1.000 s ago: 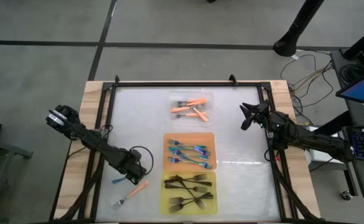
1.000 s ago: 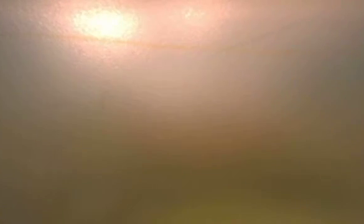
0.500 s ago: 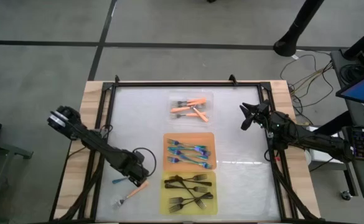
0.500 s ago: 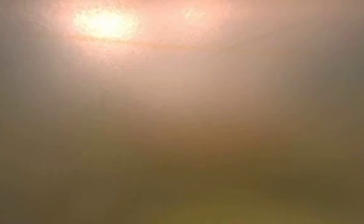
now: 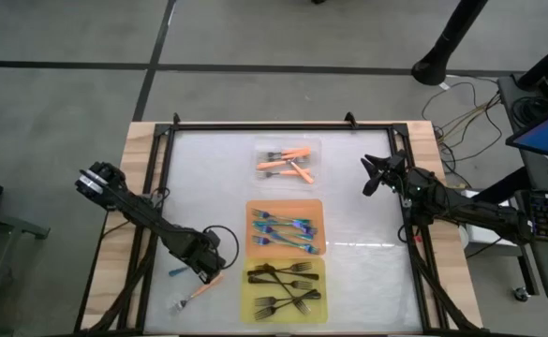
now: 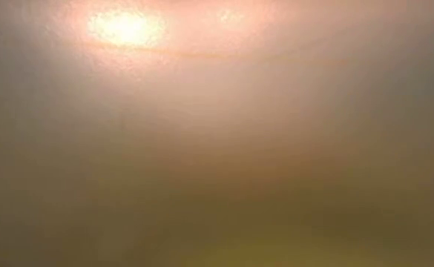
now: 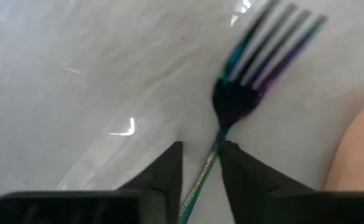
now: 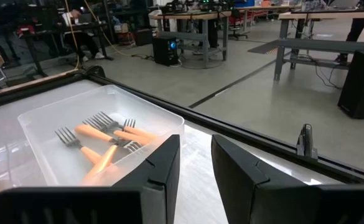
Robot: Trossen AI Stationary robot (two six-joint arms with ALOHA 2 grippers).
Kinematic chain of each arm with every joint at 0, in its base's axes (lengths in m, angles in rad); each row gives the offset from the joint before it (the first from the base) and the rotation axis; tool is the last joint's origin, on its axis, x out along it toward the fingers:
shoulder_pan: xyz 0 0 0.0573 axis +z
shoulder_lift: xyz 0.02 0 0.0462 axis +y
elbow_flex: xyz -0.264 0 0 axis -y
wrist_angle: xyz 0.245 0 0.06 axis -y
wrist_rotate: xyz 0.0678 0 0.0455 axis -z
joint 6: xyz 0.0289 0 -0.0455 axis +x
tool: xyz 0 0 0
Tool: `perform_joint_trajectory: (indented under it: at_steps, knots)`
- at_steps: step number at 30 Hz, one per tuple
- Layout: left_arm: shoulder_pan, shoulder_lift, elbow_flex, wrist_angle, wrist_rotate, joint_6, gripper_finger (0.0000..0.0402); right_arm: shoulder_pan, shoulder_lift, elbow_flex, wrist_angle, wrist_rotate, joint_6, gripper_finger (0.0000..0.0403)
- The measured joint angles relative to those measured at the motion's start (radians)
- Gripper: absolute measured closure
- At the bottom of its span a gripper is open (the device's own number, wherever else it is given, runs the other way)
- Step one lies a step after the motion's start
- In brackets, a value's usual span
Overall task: Sort silverware by color (type)
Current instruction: Put the blue fork into the orange bin
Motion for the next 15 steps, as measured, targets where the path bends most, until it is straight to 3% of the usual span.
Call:
perform_joint_trajectory:
  at_steps: [5,15]
  knots:
    - [0.0,0.001,-0.003,-0.015,-0.012,0.002,0.039,0.0,0.0,0.0,0.0,0.0,0.0,0.0319]
    - [0.0,-0.009,0.014,-0.034,-0.021,-0.026,0.04,0.0,0.0,0.0,0.0,0.0,0.0,0.0319]
